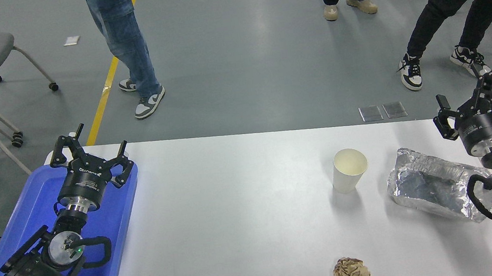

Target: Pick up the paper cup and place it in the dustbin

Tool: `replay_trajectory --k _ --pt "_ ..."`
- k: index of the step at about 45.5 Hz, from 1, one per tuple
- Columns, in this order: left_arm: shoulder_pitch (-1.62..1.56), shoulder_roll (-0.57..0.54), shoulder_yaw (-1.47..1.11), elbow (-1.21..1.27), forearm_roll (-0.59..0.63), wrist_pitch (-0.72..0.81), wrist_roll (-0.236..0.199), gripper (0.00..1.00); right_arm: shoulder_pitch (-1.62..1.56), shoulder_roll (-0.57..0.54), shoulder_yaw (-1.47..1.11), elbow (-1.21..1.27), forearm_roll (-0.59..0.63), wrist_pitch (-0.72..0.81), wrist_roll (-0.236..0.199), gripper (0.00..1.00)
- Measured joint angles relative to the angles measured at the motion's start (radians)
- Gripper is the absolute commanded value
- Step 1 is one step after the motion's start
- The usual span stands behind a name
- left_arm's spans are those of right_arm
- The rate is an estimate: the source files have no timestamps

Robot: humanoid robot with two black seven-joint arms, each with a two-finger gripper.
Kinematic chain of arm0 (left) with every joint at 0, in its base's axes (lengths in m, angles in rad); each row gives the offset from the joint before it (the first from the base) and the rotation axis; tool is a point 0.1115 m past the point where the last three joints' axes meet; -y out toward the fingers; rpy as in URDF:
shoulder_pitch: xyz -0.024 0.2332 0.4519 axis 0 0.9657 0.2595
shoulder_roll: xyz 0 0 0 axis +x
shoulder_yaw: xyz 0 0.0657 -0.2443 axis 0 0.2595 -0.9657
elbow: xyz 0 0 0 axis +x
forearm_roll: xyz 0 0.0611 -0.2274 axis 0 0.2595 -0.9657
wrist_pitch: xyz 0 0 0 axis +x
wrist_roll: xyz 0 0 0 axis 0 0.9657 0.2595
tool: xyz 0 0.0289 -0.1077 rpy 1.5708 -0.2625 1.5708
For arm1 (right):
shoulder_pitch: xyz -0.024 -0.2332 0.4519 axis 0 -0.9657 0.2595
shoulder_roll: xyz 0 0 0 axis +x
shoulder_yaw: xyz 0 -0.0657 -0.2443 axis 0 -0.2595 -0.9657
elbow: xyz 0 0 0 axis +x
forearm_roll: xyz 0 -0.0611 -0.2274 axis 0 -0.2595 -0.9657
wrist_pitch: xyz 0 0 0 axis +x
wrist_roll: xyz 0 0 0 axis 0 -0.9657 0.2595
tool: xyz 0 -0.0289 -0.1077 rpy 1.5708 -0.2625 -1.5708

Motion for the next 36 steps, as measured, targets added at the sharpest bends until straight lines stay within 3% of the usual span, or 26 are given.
replay_trajectory --k 9,22,29,36 --pt "0.0 0.0 0.0 0.0 0.0 0.0 0.0 1.0 0.009 -0.025 -0.054 0.015 0.001 -0.021 -0.005 1.0" --pt "0.0 0.0 0.0 0.0 0.0 0.0 0.0 1.0 0.153 -0.127 -0.427 0.099 0.076 -0.134 -0.022 1.0" --pt "0.0 0.0 0.0 0.0 0.0 0.0 0.001 1.0 0.283 -0.19 -0.641 0.178 0.122 -0.198 -0.095 1.0" --pt "0.0 0.0 0.0 0.0 0.0 0.0 0.001 1.0 0.46 -0.24 -0.874 0.256 0.142 -0.241 -0.225 1.0"
